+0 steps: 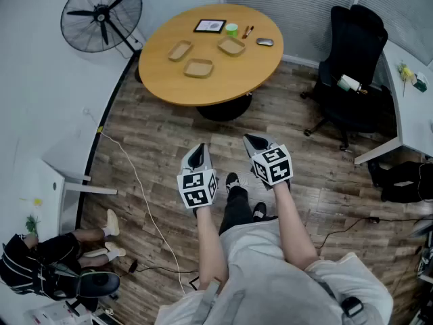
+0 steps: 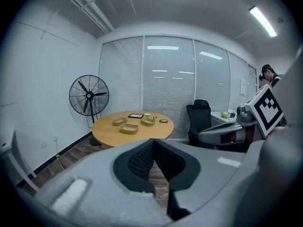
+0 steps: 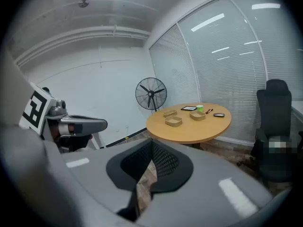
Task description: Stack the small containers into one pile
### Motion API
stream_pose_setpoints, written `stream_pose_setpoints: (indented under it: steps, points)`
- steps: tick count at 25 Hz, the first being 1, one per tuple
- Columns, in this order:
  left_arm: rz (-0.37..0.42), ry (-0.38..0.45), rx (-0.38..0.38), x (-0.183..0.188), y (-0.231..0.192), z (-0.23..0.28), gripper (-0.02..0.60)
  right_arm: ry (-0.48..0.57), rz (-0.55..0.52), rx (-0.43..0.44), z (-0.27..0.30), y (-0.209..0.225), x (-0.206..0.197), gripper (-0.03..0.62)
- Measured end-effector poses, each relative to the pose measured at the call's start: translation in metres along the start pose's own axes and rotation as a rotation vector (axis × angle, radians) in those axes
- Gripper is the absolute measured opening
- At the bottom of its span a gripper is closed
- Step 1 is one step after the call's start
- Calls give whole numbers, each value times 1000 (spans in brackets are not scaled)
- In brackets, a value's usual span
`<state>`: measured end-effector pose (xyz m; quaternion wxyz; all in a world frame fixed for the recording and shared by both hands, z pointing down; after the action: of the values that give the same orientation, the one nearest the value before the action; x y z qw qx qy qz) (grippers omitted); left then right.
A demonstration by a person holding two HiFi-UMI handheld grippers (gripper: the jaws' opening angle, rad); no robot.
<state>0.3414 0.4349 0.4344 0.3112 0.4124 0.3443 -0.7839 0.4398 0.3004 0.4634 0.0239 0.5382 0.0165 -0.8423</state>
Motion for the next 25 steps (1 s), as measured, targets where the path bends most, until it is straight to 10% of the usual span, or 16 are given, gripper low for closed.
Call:
stream_pose_setpoints:
  steps: [25]
  points:
    - [-117, 77, -75, 103, -47, 169, 3, -6, -103, 15, 134, 113, 67, 0]
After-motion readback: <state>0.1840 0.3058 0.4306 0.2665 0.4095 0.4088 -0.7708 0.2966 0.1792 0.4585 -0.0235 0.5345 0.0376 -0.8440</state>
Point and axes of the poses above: the fingertips, and each gripper's own axes: z forward along the fingers, y to its right, x out of its top, the point moved 4 cm from there along -z, backward along the fingers, and after that the axes turned 15 degrees about -z, right-handed, at the moved point
